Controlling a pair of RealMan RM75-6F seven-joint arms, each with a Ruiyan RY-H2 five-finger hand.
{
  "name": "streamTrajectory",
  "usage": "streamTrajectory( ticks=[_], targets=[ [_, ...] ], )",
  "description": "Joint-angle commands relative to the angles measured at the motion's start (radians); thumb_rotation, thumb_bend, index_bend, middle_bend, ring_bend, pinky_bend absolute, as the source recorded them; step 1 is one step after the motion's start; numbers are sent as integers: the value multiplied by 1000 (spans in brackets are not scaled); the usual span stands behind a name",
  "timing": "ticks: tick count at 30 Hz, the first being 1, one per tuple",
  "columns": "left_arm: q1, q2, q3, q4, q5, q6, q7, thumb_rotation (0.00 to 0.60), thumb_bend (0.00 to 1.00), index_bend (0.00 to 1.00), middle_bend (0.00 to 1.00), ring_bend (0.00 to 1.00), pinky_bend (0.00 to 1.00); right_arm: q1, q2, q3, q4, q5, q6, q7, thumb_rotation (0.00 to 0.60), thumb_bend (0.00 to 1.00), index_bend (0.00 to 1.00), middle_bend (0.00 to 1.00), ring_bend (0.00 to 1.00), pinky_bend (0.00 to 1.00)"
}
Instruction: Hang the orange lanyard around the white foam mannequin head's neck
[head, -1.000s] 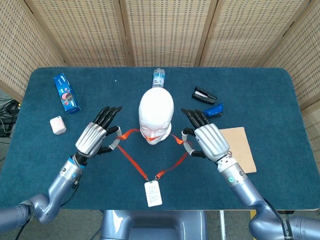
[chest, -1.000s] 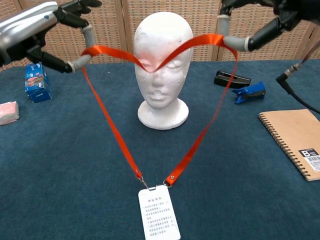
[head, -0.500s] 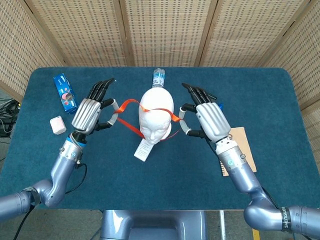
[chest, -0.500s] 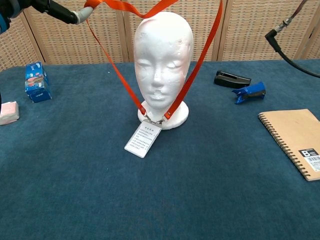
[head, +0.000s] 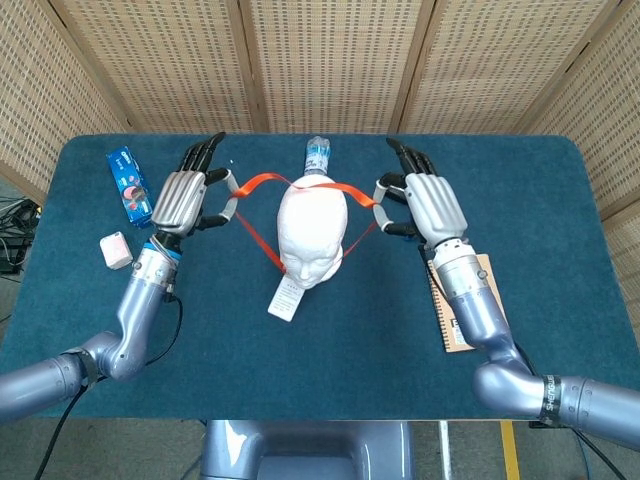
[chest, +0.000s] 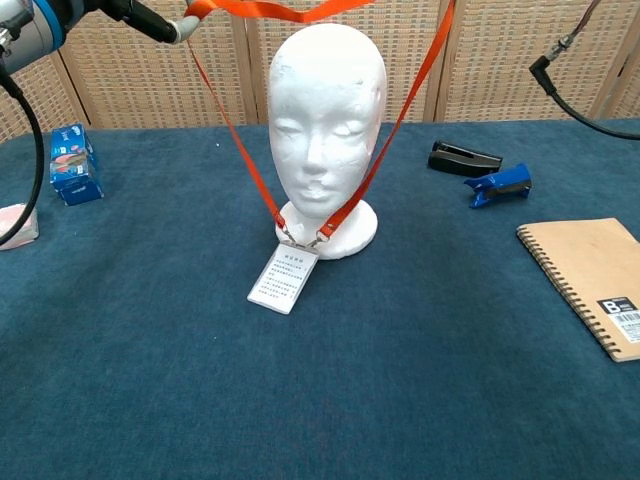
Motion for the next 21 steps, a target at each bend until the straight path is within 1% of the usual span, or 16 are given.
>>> streamTrajectory(
  ticks=[1,2,3,4,5,6,7,8,9,10,11,13,14,17,19,21],
  targets=[
    [-22,-22,-10,41,-35,-26,10,600,454,697,0,0,0,24,-21,2,46,38,-22,-5,600,692,699,85,0,0],
    [-27,-27,-12,54,-44,-33,12,600,454,686,0,0,0,30,-27,3,61,48,-27,-3,600,692,699,85,0,0],
    [-36,-35,-15,73,-58,-43,15,600,454,654,0,0,0,38,-36,5,84,62,-34,-2,600,692,699,85,0,0],
    [-41,-40,-17,85,-67,-49,17,600,452,595,0,0,0,43,-41,5,98,72,-38,-1,600,692,697,85,0,0],
    [-49,-47,-19,103,-82,-62,20,600,448,423,0,0,0,51,-50,7,120,89,-47,0,600,684,683,85,0,0],
    [-56,-53,-20,116,-94,-75,20,600,427,290,0,0,0,59,-57,6,140,102,-55,-1,600,638,638,84,0,0],
    [-63,-55,-21,124,-104,-96,13,600,348,114,0,0,0,67,-64,5,159,114,-63,-3,600,581,587,79,0,0],
    [-69,-49,-19,125,-110,-124,3,600,237,11,0,0,0,72,-71,3,176,120,-68,-3,600,461,482,63,0,0],
    [-73,-41,-18,125,-113,-148,-7,600,120,0,0,0,0,77,-79,0,192,121,-70,-4,600,324,369,41,0,0],
    [-77,-37,-15,133,-117,-160,-5,600,64,0,0,0,0,81,-87,-9,211,119,-72,-10,600,244,300,26,0,0],
    [-81,-37,-14,141,-122,-166,-1,600,21,0,0,0,0,86,-94,-18,229,119,-75,-19,600,144,218,9,0,0],
    [-87,-44,-16,155,-123,-164,-6,600,0,0,0,0,0,96,-107,-38,263,107,-70,-46,600,43,140,0,0,0],
    [-89,-48,-18,163,-121,-159,-10,600,0,0,0,0,0,100,-113,-53,281,88,-61,-67,600,15,119,0,0,0],
    [-93,-64,-23,190,-106,-137,-31,600,0,0,0,0,0,103,-142,-74,321,33,-32,-76,600,3,100,0,0,0],
    [-91,-67,-24,200,-86,-120,-52,600,0,0,0,0,0,98,-152,-67,327,21,-23,-53,600,1,99,0,0,0],
    [-74,-52,-18,187,-44,-78,-73,600,0,0,0,0,0,78,-133,-56,304,5,-4,-28,600,2,97,0,0,0]
  ],
)
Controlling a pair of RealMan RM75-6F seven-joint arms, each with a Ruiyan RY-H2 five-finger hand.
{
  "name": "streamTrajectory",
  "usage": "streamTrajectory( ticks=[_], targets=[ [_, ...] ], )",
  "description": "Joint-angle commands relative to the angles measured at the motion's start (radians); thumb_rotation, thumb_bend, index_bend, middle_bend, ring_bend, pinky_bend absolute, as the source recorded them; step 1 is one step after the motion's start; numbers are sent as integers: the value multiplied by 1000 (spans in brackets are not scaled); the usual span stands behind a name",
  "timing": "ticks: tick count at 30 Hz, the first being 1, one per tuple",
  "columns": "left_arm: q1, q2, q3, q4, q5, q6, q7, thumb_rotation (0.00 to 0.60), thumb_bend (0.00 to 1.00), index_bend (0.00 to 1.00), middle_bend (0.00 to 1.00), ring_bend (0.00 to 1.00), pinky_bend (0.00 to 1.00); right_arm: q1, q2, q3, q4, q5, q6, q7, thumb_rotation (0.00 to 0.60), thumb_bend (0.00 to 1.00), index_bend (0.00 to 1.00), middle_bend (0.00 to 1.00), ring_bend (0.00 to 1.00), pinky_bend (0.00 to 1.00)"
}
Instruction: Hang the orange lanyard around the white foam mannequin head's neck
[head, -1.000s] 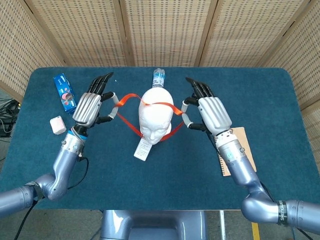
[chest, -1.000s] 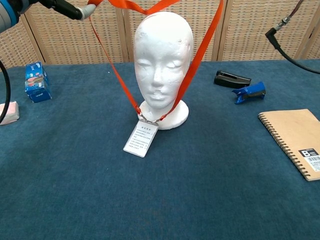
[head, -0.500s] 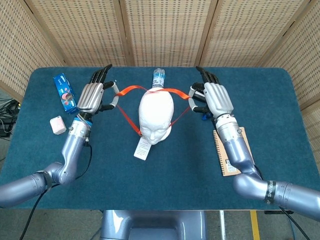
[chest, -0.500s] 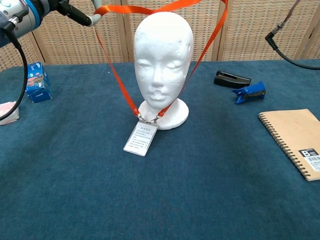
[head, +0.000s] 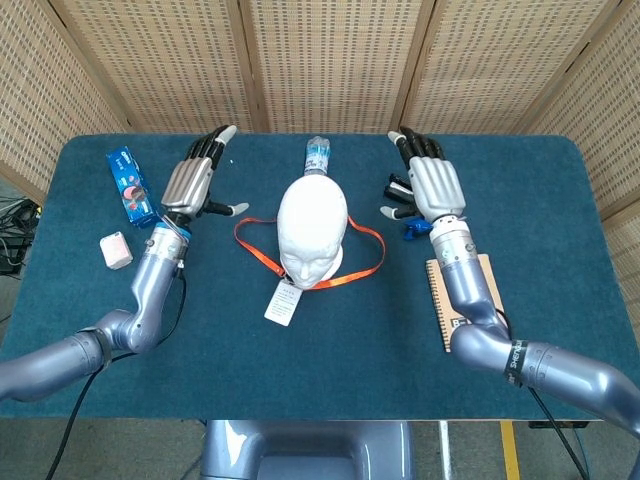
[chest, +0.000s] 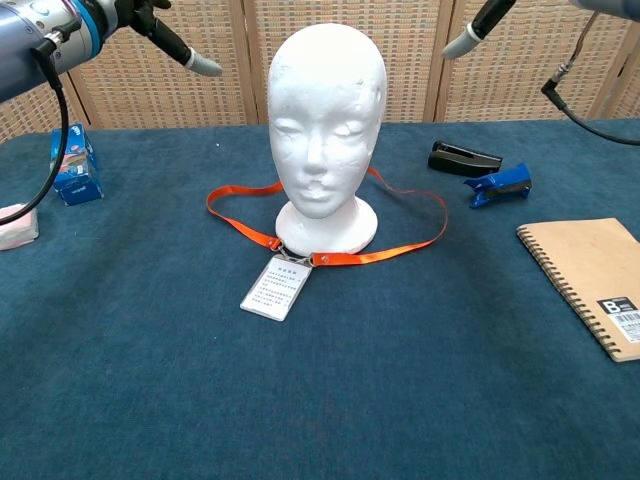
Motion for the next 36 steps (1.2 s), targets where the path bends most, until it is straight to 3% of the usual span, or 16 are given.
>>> streamTrajectory(
  ticks=[1,4,6,9,11,14,17,20,23,30,36],
  targets=[
    [25,19,9,-18,59,60,-32,600,0,0,0,0,0,-26,23,5,-32,-30,31,32,600,7,94,0,0,0],
    [69,61,37,-64,113,117,-38,600,0,0,0,0,0,-70,74,-7,-94,-62,61,41,600,34,71,7,0,0],
    [104,96,60,-104,140,151,-30,600,0,0,0,0,0,-106,113,-17,-142,-84,83,50,600,80,61,67,3,0],
    [187,175,115,-199,182,219,2,600,0,0,0,0,0,-181,181,-53,-225,-126,143,44,600,195,59,308,163,37],
    [224,214,140,-249,195,244,20,600,0,0,0,0,0,-213,210,-75,-260,-148,158,42,600,307,57,470,351,229],
    [263,248,167,-294,206,273,43,600,0,0,0,0,0,-244,236,-102,-289,-170,165,42,600,474,55,598,505,527],
    [309,285,201,-345,218,308,76,600,0,0,0,0,0,-279,260,-133,-320,-201,168,49,600,638,57,676,579,641],
    [369,326,245,-408,216,350,124,600,0,0,0,0,0,-319,276,-178,-348,-255,170,63,600,764,75,715,613,703],
    [436,365,286,-478,213,404,165,600,0,0,0,0,0,-360,283,-239,-367,-342,162,87,600,806,87,724,621,738],
    [555,393,358,-534,227,506,198,600,0,0,0,0,0,-393,265,-363,-384,-506,83,89,600,839,119,735,622,740],
    [597,405,376,-548,231,522,214,600,0,0,0,0,0,-334,193,-396,-380,-568,-43,30,600,841,167,736,622,740]
  ],
)
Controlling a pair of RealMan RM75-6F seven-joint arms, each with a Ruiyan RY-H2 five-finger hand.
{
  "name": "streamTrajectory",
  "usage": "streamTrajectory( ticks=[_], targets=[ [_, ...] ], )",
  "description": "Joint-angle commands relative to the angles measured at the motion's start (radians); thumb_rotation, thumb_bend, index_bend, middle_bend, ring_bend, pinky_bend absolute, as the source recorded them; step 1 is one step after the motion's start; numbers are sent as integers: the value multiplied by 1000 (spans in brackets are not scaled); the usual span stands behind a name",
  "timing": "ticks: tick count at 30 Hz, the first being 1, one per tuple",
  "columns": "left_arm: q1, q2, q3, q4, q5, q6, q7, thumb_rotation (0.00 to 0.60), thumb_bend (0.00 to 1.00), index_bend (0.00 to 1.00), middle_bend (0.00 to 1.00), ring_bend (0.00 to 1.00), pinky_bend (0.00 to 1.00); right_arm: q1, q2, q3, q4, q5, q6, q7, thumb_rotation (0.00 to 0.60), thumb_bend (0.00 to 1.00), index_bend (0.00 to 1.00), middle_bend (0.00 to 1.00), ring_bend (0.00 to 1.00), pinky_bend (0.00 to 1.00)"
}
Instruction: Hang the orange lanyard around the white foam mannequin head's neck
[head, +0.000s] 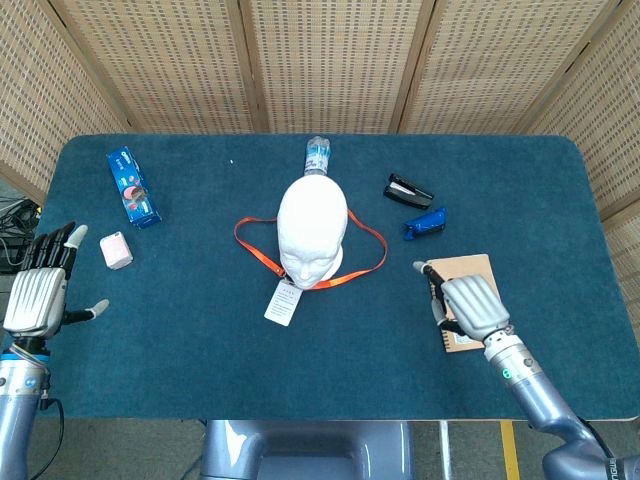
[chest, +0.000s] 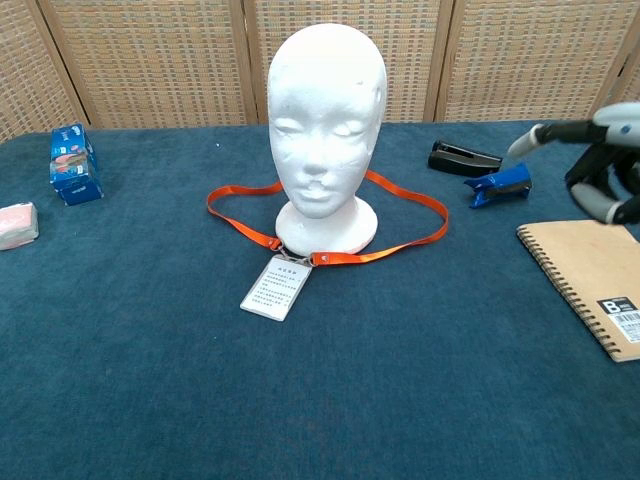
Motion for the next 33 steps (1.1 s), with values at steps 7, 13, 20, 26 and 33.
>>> streamTrajectory(
  ticks=[7,13,20,26,33],
  targets=[
    [14,1,-13,16,2,-15,3,600,0,0,0,0,0,147,-195,26,43,25,-203,-116,600,841,183,736,622,740],
    [14,-1,-25,27,-5,-34,-7,600,0,0,0,0,0,246,-309,77,105,132,-299,-165,600,841,188,735,622,740],
    [12,-8,-41,52,-30,-67,-16,600,0,0,0,0,0,364,-460,102,248,299,-364,-236,600,841,193,735,622,740],
    [10,-11,-50,62,-42,-87,-20,600,0,0,0,0,0,419,-515,109,307,399,-382,-257,600,842,197,736,622,740],
    [11,-12,-60,71,-46,-100,-26,600,0,0,0,0,0,476,-565,94,361,485,-375,-289,600,841,200,736,622,740]
  ],
)
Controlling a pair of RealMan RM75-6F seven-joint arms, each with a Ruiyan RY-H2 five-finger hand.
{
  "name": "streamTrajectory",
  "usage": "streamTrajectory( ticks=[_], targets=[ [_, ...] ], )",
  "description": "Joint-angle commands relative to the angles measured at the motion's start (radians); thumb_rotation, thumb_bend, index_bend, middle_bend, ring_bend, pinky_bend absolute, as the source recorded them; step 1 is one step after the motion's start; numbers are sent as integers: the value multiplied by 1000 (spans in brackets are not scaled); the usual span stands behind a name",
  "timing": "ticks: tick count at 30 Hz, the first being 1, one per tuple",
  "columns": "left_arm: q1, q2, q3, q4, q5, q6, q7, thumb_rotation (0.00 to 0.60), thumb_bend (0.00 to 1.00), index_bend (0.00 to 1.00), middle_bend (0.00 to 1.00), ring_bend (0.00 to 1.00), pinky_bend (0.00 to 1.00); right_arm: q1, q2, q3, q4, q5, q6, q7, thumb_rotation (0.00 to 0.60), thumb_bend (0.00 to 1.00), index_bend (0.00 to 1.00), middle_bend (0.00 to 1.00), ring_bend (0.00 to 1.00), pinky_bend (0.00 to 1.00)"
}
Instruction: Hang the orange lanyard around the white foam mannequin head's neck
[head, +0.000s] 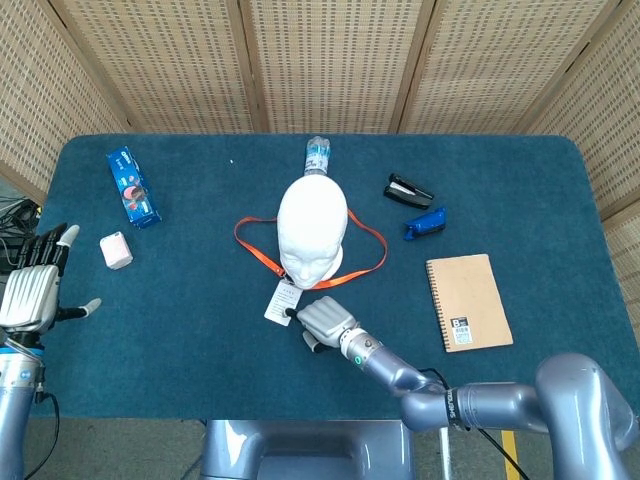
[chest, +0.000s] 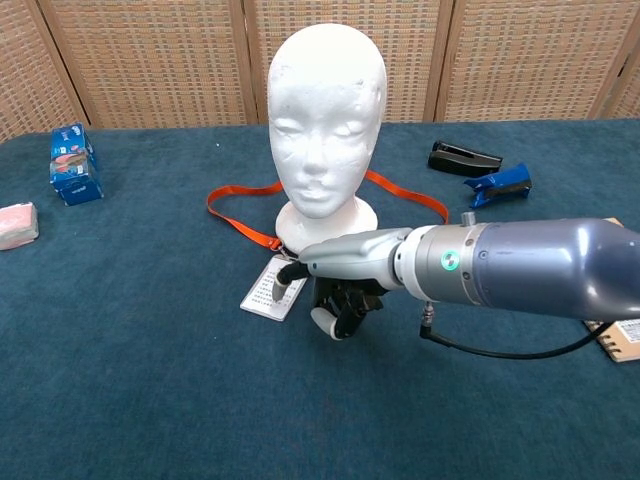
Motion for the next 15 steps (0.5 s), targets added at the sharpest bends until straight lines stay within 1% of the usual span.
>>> streamTrajectory(
  ticks=[1,4,8,15],
  targets=[
    [1,0,-2,1,1,-3,-2,600,0,0,0,0,0,18,-17,-8,17,26,5,-11,600,842,201,736,622,740],
    [3,0,-4,3,3,-5,-4,600,0,0,0,0,0,32,-31,-17,32,47,8,-17,600,842,214,736,622,740],
    [5,1,-9,4,2,-7,-7,600,0,0,0,0,0,47,-34,-29,31,63,10,-23,600,842,257,739,622,740],
    [6,-2,-11,8,4,-15,-6,600,0,0,0,0,0,52,16,-67,-38,45,5,-27,600,842,281,740,622,740]
  ],
)
